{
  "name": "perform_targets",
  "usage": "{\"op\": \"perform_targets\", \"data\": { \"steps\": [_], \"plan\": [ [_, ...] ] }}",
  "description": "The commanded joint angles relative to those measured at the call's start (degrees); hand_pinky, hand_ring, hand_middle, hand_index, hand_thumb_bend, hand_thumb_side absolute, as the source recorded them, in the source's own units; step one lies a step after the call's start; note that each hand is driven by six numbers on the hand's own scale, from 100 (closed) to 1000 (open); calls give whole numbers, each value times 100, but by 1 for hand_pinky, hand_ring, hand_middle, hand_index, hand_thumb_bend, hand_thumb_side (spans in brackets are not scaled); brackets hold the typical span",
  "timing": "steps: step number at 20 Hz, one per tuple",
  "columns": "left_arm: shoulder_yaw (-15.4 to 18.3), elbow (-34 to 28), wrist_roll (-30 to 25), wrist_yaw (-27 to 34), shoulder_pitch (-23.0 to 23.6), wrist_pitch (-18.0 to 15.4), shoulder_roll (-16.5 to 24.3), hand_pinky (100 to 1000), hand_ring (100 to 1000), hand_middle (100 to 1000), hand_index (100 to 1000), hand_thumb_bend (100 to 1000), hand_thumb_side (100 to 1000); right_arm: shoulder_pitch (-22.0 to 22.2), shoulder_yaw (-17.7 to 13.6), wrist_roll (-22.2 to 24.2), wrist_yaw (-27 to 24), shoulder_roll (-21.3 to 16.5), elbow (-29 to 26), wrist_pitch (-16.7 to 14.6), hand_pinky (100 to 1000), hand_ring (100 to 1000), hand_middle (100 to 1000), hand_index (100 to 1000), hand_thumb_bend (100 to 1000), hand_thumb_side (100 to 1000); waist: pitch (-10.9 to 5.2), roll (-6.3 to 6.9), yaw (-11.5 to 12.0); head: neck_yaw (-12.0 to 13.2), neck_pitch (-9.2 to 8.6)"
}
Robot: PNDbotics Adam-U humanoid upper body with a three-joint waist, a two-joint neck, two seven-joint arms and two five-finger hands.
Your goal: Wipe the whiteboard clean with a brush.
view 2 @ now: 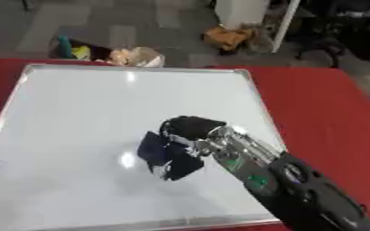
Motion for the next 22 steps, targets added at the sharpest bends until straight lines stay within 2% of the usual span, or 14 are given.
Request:
{"op": "perform_targets", "data": {
  "steps": [1, 7, 17, 21, 22],
  "plan": [
    [5, -77, -7, -2, -40, 3, 66, 550, 564, 623, 687, 746, 1000, -94, 16, 122, -105, -139, -278, -2, 796, 602, 544, 556, 100, 678, -92, 23, -3, 5, 3],
    [-7, -80, -21, -2, -48, 2, 54, 550, 565, 623, 687, 744, 1000, -208, 293, 260, 26, 135, -163, -137, 799, 605, 548, 561, 100, 690, -81, 44, 23, -30, 24],
    [-22, -78, -39, -9, -62, 0, 40, 550, 565, 624, 688, 743, 1000, -252, 561, 165, 521, 417, 322, -517, 808, 614, 558, 567, 100, 691, -51, 62, 53, -61, 45],
    [-34, -76, -54, -14, -68, 1, 35, 550, 566, 624, 688, 743, 1000, -249, 697, 191, 722, 522, 518, -747, 810, 618, 563, 573, 100, 733, -42, 61, 61, -67, 55],
    [-35, -75, -56, -15, -67, 2, 34, 550, 566, 624, 688, 742, 1000, -246, 725, 219, 744, 535, 547, -812, 813, 624, 569, 581, 100, 777, -41, 58, 62, -68, 56]
  ]
}}
